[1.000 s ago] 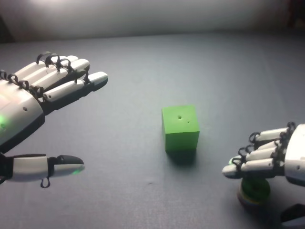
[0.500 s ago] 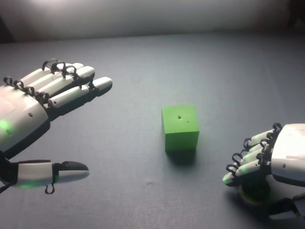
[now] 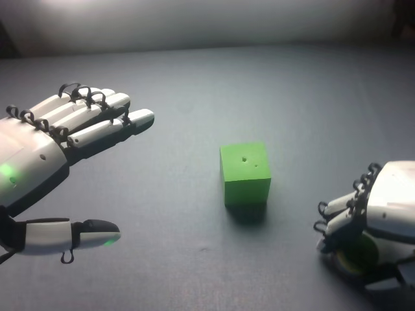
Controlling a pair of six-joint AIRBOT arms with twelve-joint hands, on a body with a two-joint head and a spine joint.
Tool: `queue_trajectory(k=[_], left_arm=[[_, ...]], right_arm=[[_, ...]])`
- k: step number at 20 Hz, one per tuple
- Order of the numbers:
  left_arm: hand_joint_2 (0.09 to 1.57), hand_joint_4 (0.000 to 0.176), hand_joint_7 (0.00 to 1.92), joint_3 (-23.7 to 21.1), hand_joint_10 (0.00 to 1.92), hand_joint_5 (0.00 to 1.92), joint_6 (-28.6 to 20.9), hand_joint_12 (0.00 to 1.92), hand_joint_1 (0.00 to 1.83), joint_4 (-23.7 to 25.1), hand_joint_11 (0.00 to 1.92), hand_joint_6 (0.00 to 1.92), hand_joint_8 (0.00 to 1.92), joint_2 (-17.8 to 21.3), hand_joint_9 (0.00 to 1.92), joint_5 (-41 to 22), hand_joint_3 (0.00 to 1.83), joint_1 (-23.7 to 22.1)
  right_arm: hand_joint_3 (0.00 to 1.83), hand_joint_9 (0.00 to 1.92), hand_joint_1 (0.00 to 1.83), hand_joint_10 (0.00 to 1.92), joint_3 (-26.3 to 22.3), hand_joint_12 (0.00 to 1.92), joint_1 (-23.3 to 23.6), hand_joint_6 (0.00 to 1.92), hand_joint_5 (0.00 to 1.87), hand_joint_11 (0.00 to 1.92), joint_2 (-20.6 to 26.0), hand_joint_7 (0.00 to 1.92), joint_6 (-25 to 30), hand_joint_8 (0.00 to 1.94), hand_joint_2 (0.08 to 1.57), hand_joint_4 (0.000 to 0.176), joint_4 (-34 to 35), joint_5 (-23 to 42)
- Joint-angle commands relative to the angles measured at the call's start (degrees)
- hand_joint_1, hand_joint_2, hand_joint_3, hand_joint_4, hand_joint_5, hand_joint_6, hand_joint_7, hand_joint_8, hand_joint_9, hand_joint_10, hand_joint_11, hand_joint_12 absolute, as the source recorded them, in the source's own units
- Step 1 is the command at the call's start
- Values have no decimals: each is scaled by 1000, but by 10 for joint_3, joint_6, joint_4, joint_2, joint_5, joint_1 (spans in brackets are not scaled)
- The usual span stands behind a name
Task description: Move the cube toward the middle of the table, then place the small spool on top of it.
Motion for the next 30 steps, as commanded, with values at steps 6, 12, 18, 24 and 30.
queue_trajectory(k=[6,12,18,24,30], left_arm=[[994,154,69,1,0,109,0,217,772,-11,0,1,0,-3,58,-69,0,2],[995,141,82,3,2,139,0,250,812,-13,0,7,3,-6,69,-66,0,3],[999,151,64,5,2,121,-3,276,788,-14,0,1,0,-9,69,-65,0,3],[990,159,84,8,4,132,-5,262,785,-13,0,2,4,-12,73,-63,0,3],[986,154,67,11,0,94,-6,175,787,-13,0,0,0,-14,42,-66,0,3]], right_arm=[[0,1083,1177,1661,9,1873,8,758,1114,1107,7,1005,1,1212,1051,0,55,101],[1,1165,1277,835,21,1380,37,836,1003,961,5,1244,-4,701,1050,0,80,128],[0,1064,1024,900,53,1486,108,1126,894,834,-22,1135,-14,600,1158,54,80,131],[0,954,1260,1329,94,1710,169,749,1027,827,-71,1077,-14,1065,1087,0,73,109],[1,1033,1261,889,131,1485,219,708,1072,786,-128,1165,-14,829,1055,0,30,44]])
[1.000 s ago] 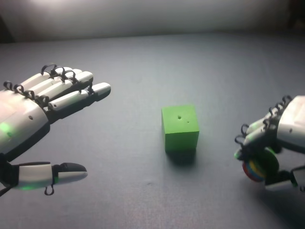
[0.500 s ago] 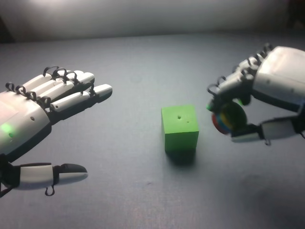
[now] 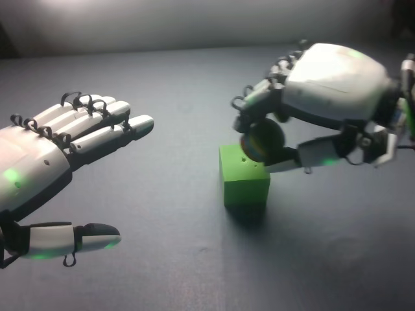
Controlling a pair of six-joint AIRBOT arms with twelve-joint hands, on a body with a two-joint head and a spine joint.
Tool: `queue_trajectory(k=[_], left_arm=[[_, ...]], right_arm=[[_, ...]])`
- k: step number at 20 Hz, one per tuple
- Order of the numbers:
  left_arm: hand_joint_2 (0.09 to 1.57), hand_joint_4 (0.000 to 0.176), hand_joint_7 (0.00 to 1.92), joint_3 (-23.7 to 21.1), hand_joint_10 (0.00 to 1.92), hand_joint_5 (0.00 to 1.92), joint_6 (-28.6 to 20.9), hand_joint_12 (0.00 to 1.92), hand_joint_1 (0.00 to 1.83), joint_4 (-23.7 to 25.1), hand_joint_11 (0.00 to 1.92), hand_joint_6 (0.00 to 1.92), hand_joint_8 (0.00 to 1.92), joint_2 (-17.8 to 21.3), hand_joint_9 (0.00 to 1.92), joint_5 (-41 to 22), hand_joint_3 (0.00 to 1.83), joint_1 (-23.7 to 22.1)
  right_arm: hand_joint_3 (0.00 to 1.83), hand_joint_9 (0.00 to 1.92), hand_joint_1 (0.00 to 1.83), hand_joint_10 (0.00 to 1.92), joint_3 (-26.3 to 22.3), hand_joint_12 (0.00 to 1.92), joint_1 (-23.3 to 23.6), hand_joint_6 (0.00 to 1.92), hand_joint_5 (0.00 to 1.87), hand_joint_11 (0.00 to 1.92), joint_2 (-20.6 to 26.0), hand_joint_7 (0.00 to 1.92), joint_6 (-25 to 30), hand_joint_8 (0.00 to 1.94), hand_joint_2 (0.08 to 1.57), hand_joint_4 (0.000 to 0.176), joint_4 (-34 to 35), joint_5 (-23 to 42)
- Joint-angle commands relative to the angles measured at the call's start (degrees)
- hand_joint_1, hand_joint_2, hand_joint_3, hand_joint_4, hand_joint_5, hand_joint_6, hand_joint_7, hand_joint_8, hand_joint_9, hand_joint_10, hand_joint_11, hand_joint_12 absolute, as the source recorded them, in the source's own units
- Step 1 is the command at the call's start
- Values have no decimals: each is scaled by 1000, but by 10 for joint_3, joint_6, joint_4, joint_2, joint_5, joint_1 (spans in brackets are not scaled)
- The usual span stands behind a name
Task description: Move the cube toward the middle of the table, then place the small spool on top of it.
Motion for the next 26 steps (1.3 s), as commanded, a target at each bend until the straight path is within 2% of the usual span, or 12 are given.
queue_trajectory(k=[1,2,3,4,5,7,12,14,17,19,21,26], left_arm=[[984,127,83,3,8,113,-1,82,856,-2,23,7,7,-1,53,-71,0,-4],[989,121,84,3,8,115,-2,81,862,-2,27,7,7,-1,55,-72,0,-4],[989,121,84,3,8,115,-2,81,862,-2,27,7,7,-1,55,-74,0,-4],[994,106,80,4,6,126,-2,88,873,-2,29,9,5,-1,54,-75,0,-4],[994,106,80,4,6,126,-2,88,873,-2,29,9,5,-2,54,-75,0,-4],[1004,90,79,5,3,132,-3,95,867,-2,19,6,2,-2,52,-75,4,-4],[1009,97,102,5,1,142,-4,201,861,-3,7,1,0,-3,69,-76,0,-4],[1014,106,102,5,1,133,-5,236,873,-3,0,1,0,-4,68,-76,0,-5],[1008,116,115,6,2,120,-6,312,884,-3,0,1,2,-5,80,-78,0,-5],[1010,121,105,6,1,121,-6,275,879,-3,0,0,1,-6,74,-78,0,-6],[1008,114,106,6,1,128,-6,255,886,-4,0,2,0,-7,72,-78,0,-7],[1013,111,106,6,2,140,-7,205,861,-4,0,0,0,-7,66,-78,0,-7]], right_arm=[[1,982,1256,969,5,1538,8,650,1103,722,-2,1104,0,950,1063,0,13,49],[1,938,1191,1373,8,1802,9,750,1101,765,-7,1027,0,1019,1060,0,13,45],[1,938,1191,1373,11,1802,9,750,1101,765,-10,1027,0,1019,1060,0,13,41],[1,794,1164,1650,13,1916,9,745,1122,491,-14,889,0,1439,1048,0,11,36],[1,794,1164,1650,15,1916,10,745,1122,491,-17,889,0,1439,1048,0,9,33],[0,1002,1176,1216,17,1717,10,776,1103,707,-21,1083,0,851,1056,0,3,25],[0,839,1187,1586,18,1920,10,645,1179,637,-21,927,0,1237,1026,0,-2,11],[2,966,1251,1066,18,1663,10,596,1151,621,-23,1152,0,845,1032,0,-2,11],[2,965,1273,815,17,1487,10,668,1016,647,-25,1090,-2,1031,1085,0,-2,10],[0,923,1196,498,17,1126,10,84,842,560,-25,988,-2,434,984,0,-2,9],[0,992,1128,243,16,1020,10,3,765,615,-25,1003,-2,89,952,0,-2,8],[3,878,1060,143,15,1118,10,0,601,456,-25,853,-2,0,968,0,-2,7]])
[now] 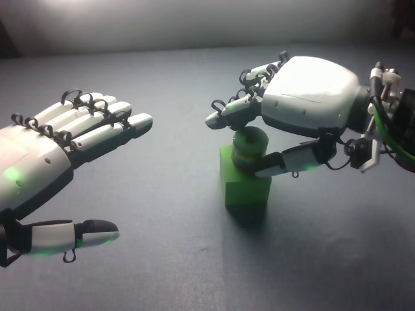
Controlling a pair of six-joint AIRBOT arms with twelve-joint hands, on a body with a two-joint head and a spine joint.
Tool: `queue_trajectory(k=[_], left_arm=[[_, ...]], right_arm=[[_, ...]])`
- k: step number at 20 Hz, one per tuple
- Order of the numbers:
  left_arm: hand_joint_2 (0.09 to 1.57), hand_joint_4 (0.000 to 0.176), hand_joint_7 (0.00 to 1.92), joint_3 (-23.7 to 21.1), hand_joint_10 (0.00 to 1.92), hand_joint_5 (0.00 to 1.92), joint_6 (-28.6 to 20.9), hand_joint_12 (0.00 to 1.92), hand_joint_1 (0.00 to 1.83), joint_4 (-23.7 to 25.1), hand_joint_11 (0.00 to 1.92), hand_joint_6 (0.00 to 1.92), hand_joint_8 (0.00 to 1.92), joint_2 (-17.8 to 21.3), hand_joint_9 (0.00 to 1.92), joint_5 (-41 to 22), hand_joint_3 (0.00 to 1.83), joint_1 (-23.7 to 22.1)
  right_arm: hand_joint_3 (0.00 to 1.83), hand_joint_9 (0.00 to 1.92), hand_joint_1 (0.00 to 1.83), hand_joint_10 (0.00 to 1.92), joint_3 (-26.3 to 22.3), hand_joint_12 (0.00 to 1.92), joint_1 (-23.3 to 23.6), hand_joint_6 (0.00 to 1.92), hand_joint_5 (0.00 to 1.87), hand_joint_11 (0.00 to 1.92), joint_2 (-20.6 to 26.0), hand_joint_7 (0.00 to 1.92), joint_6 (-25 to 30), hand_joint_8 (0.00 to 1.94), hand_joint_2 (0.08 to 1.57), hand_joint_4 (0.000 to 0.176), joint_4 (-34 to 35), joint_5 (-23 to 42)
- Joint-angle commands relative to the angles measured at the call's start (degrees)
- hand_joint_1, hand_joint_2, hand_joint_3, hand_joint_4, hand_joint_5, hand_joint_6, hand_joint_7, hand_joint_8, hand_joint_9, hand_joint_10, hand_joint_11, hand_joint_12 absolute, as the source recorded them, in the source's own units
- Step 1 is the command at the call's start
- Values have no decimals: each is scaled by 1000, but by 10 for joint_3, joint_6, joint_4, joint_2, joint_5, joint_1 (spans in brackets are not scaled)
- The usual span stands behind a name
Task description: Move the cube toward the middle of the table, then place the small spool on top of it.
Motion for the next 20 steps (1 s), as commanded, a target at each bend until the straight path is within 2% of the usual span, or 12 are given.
queue_trajectory(k=[1,3,4,6,7,10,11,12,13,16,18,20], left_arm=[[1003,117,116,2,2,146,-3,254,866,-3,0,0,1,0,75,-73,0,-6],[1014,111,107,2,0,144,-3,290,864,-3,0,1,2,0,80,-74,2,-6],[1010,115,112,2,1,150,-3,285,871,-4,0,3,4,0,80,-75,0,-6],[1005,116,122,2,2,160,-3,314,897,-4,0,4,4,0,89,-77,0,-6],[1005,112,122,2,2,162,-3,338,904,-5,0,2,2,0,91,-78,0,-6],[1010,108,103,1,2,133,-3,388,897,-7,0,0,1,-1,86,-85,1,-6],[1014,96,101,0,4,115,-3,398,892,-8,0,0,1,-1,91,-87,2,-6],[1014,108,101,0,4,88,-3,381,880,-10,0,0,0,-1,96,-90,1,-6],[1012,117,94,-1,2,72,-3,375,871,-13,0,0,0,0,96,-95,0,-4],[1012,170,28,-4,4,6,-3,208,866,-25,0,0,4,6,18,-117,2,4],[1006,176,0,-5,0,0,-3,147,865,-41,0,0,0,8,0,-144,2,15],[1031,176,0,-5,0,0,-3,85,836,-62,0,0,0,8,0,-181,5,27]], right_arm=[[1,856,1047,116,0,1156,6,0,566,468,2,797,-2,0,971,0,13,56],[0,787,1008,63,-1,1166,6,0,498,352,2,691,-2,0,948,0,13,56],[0,696,989,20,-2,1118,6,0,423,224,2,608,-2,0,934,17,13,56],[0,308,885,0,-4,891,6,0,169,8,3,284,-2,0,938,99,14,57],[1,243,857,0,-6,786,6,0,115,1,8,228,-2,0,949,99,17,60],[0,195,815,0,-19,865,6,0,1,0,24,111,-12,0,966,104,30,70],[0,122,703,0,-26,754,6,0,0,0,24,58,-24,0,954,123,39,74],[0,24,485,0,-37,400,6,0,0,0,34,16,-38,4,947,129,54,87],[0,7,425,0,-50,186,4,0,0,0,54,24,-48,4,940,124,64,101],[2,49,429,11,-78,135,-12,0,1,0,101,57,-52,4,972,106,79,143],[23,13,558,4,-101,4,-57,8,29,0,135,55,-52,7,1054,48,125,213],[10,56,503,9,-124,17,-113,4,50,29,162,84,-53,5,1093,45,176,292]])
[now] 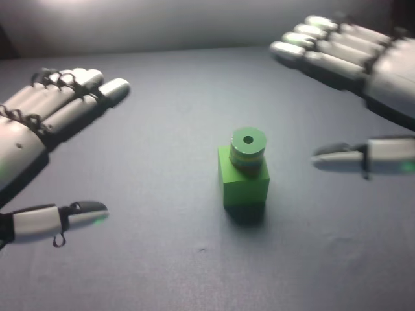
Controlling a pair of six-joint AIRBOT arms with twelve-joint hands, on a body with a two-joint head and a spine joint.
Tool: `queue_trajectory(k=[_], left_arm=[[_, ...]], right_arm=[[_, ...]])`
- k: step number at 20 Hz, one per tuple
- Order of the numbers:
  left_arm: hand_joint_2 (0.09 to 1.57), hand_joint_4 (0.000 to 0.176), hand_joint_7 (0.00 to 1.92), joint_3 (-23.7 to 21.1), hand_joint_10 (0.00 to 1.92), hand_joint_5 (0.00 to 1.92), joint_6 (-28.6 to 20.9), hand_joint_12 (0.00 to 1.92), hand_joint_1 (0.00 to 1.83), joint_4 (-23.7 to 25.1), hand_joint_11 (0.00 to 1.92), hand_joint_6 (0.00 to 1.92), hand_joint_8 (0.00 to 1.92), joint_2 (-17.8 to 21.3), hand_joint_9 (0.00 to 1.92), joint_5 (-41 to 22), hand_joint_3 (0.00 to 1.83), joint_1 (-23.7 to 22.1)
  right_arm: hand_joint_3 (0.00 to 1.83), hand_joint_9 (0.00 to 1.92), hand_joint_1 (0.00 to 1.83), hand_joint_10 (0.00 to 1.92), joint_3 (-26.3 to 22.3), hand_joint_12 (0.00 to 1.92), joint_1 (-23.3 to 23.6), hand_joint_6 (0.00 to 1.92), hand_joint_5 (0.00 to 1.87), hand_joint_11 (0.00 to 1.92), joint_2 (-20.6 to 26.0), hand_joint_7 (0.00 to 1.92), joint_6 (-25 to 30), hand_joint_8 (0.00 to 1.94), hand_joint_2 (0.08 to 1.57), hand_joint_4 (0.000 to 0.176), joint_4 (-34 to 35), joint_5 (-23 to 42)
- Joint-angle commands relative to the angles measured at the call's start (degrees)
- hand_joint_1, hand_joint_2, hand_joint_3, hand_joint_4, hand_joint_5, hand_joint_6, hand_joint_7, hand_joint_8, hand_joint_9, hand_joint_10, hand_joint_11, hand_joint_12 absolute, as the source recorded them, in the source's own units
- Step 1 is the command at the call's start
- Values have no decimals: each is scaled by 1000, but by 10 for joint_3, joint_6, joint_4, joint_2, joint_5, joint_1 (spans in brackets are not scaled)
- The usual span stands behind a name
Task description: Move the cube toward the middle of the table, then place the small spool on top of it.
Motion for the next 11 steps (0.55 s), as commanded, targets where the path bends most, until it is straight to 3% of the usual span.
queue_trajectory(k=[1,2,3,4,5,6,7,8,9,10,11], left_arm=[[1038,168,0,0,3,0,-2,76,808,-15,0,0,0,5,7,-105,6,3],[1059,167,0,-3,0,0,-2,52,770,-27,0,0,0,7,1,-121,6,11],[1047,174,0,-6,0,0,-4,43,734,-40,0,0,0,10,0,-139,0,20],[1065,164,0,-6,2,0,-12,52,654,-49,19,0,0,10,6,-155,6,30],[1096,161,0,-4,2,0,-19,59,526,-55,23,0,0,9,8,-167,15,35],[1128,100,72,1,11,0,-38,336,364,-65,15,0,6,5,92,-190,7,45],[1174,80,121,4,8,0,-48,599,263,-68,2,0,4,1,193,-203,0,47],[1259,70,67,8,2,0,-62,545,188,-69,0,0,0,-4,153,-220,11,47],[1304,88,13,9,0,246,-78,108,37,-69,0,30,0,-5,31,-228,6,44],[1244,81,2,10,0,169,-80,21,7,-60,0,5,0,-3,5,-228,0,31],[1258,86,0,10,0,157,-68,3,1,-46,0,2,0,-2,0,-228,0,12]], right_arm=[[14,56,518,6,-12,8,-16,1,48,7,11,88,3,3,1117,52,35,142],[20,67,494,7,-23,17,-47,0,45,26,25,82,3,0,1146,43,61,183],[22,77,458,9,-34,26,-82,1,48,43,35,79,3,0,1171,49,93,235],[13,186,337,21,-44,103,-112,6,118,166,44,168,3,8,1270,54,120,286],[3,283,293,11,-51,291,-131,10,166,203,48,245,3,15,1271,69,135,314],[4,347,366,9,-62,604,-162,5,184,119,56,303,3,15,1330,7,158,373],[2,473,348,21,-66,758,-170,2,204,181,57,391,3,10,1383,0,165,393],[0,547,360,13,-72,729,-179,1,227,254,61,440,3,3,1423,0,170,420],[0,503,309,2,-79,683,-186,32,369,196,67,419,0,0,1417,0,173,441],[0,372,488,9,-91,511,-186,22,385,38,73,396,-4,7,1398,0,174,441],[0,357,757,4,-103,541,-186,9,450,26,79,417,-25,3,1293,0,161,441]])
